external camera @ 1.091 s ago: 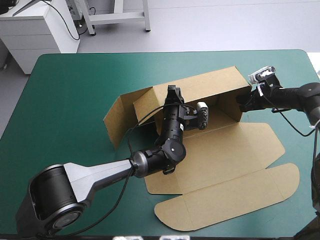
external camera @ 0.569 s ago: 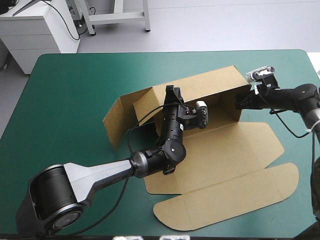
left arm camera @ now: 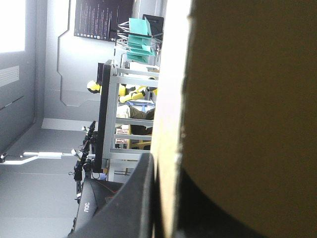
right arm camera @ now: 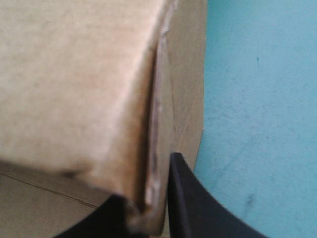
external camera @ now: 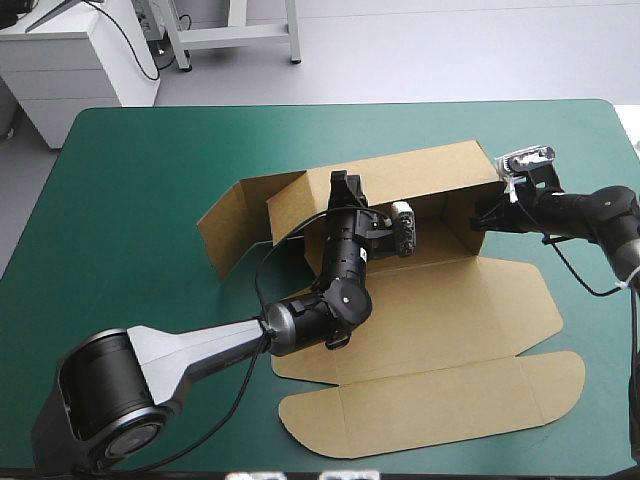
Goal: Fold the box
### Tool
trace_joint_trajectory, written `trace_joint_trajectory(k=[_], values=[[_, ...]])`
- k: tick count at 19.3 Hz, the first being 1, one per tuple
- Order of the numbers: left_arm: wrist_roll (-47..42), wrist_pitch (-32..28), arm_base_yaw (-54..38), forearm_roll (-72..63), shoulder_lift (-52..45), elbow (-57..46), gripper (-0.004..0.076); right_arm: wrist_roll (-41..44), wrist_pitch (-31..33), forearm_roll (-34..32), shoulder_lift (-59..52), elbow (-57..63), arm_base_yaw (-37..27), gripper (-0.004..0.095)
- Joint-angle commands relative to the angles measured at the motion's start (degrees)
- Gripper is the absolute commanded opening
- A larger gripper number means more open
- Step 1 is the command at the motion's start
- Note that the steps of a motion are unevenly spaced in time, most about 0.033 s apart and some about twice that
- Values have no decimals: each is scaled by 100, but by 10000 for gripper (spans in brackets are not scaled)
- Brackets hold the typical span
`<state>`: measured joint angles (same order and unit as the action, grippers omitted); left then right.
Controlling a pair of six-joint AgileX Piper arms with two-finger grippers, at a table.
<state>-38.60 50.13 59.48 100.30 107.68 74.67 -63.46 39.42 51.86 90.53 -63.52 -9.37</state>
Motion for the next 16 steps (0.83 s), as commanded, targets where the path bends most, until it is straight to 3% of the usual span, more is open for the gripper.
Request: trace_joint_trajectory(k=[1, 2, 5, 6, 10, 16], values=[[-199, -19, -12, -15, -220, 102, 95, 153, 605, -15, -202, -13, 2, 1], [-199, -29, -12, -15, -191, 102, 139, 153, 605, -15, -202, -13, 2, 1], [-229, -29, -12, -27, -78, 102, 386, 153, 555, -15, -202, -13, 10, 1], [-356, -14, -1, -40, -62, 102, 414, 193, 511, -39, -202, -13, 15, 1], [-523, 423, 232, -11, -74, 102, 421, 312, 315, -53, -192, -13, 15, 0], [-774, 585, 751, -3, -382, 102, 421, 372, 263, -53, -192, -13, 15, 0]])
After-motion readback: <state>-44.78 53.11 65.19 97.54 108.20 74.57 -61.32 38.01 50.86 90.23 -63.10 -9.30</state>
